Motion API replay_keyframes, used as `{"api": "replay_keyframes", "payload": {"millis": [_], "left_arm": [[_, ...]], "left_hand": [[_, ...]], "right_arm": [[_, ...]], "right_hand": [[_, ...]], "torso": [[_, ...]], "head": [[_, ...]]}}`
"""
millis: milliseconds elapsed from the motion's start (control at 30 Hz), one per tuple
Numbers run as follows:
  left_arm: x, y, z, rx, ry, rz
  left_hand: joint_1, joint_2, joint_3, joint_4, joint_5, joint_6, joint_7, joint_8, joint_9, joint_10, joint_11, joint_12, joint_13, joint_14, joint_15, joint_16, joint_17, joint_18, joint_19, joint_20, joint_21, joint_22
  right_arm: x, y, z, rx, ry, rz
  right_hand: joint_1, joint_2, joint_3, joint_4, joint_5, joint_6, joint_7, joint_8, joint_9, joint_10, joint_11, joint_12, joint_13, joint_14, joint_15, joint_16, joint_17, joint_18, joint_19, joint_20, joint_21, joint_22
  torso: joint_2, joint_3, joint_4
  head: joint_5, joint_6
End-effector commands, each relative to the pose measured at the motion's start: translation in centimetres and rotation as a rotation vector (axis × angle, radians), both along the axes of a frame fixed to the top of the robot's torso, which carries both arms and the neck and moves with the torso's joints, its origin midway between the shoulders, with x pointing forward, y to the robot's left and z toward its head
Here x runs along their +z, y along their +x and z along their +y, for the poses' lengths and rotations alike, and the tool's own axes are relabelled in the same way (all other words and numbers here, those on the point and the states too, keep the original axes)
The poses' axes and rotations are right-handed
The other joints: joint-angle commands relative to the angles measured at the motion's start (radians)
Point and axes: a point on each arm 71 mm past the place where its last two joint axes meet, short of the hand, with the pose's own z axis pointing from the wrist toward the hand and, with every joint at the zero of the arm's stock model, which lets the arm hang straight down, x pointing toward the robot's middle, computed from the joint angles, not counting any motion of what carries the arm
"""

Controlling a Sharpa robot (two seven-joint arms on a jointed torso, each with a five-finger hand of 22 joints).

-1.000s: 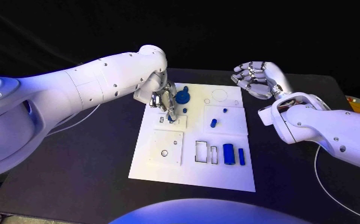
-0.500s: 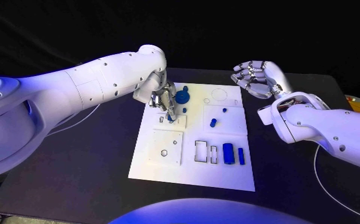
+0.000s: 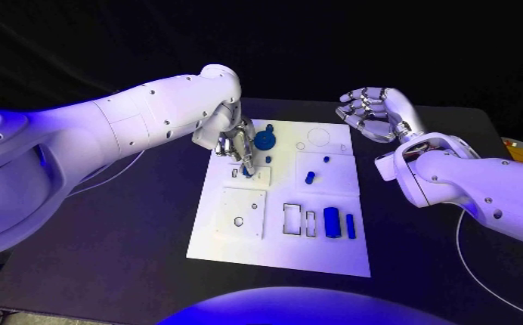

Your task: Assemble the parts on the task board

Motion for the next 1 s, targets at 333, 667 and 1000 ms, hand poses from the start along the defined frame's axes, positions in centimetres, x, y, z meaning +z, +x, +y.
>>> {"api": "replay_keyframes", "payload": {"millis": [333, 667, 1000], "left_arm": [[-0.99, -0.71, 0.3, -0.026, 0.018, 0.065], [-1.0, -0.84, 0.14, -0.028, 0.014, 0.063], [-1.33, -0.84, 0.16, -0.014, 0.017, 0.032]], "left_hand": [[0.002, 0.035, 0.125, -0.124, 0.008, 0.015, -0.003, -0.002, 0.003, 0.009, -0.002, 0.009, 0.01, 0.068, 0.005, 0.002, 0.135, -0.001, 0.001, 0.007, 0.005, 0.002], [0.0, 0.035, 0.128, -0.128, 0.01, 0.02, -0.005, -0.001, 0.005, 0.011, -0.004, 0.011, 0.013, 0.07, 0.004, 0.004, 0.139, -0.002, 0.005, 0.006, 0.007, 0.006], [-0.019, 0.039, 0.146, -0.13, 0.015, 0.032, -0.01, 0.002, 0.015, 0.016, -0.008, 0.016, 0.02, 0.073, 0.0, 0.009, 0.147, -0.003, 0.011, 0.003, 0.011, 0.015]], "right_arm": [[0.1, -0.08, 0.06, 0.007, -0.002, -0.011], [0.1, -0.08, 0.05, 0.008, -0.002, -0.011], [0.09, -0.07, 0.07, 0.009, -0.002, -0.011]], "right_hand": [[0.002, -0.011, 0.007, 0.0, 0.008, -0.007, 0.048, 0.005, -0.002, -0.001, 0.006, -0.004, -0.004, -0.005, 0.006, -0.009, -0.003, 0.003, 0.001, 0.005, -0.007, -0.004], [0.002, -0.011, 0.007, 0.0, 0.009, -0.007, 0.049, 0.006, -0.002, -0.001, 0.006, -0.004, -0.006, -0.005, 0.006, -0.01, -0.004, 0.003, 0.001, 0.005, -0.008, -0.005], [0.002, -0.012, 0.007, 0.0, 0.011, -0.008, 0.049, 0.006, -0.003, -0.001, 0.006, -0.004, -0.007, -0.005, 0.007, -0.011, -0.004, 0.003, 0.001, 0.005, -0.008, -0.006]], "torso": [[0.001, -0.0002, -0.0001], [0.0, -0.0007, 0.0006], [-0.001, -0.0009, 0.0]], "head": [[-0.001, 0.0], [-0.001, -0.003], [0.001, -0.002]]}}
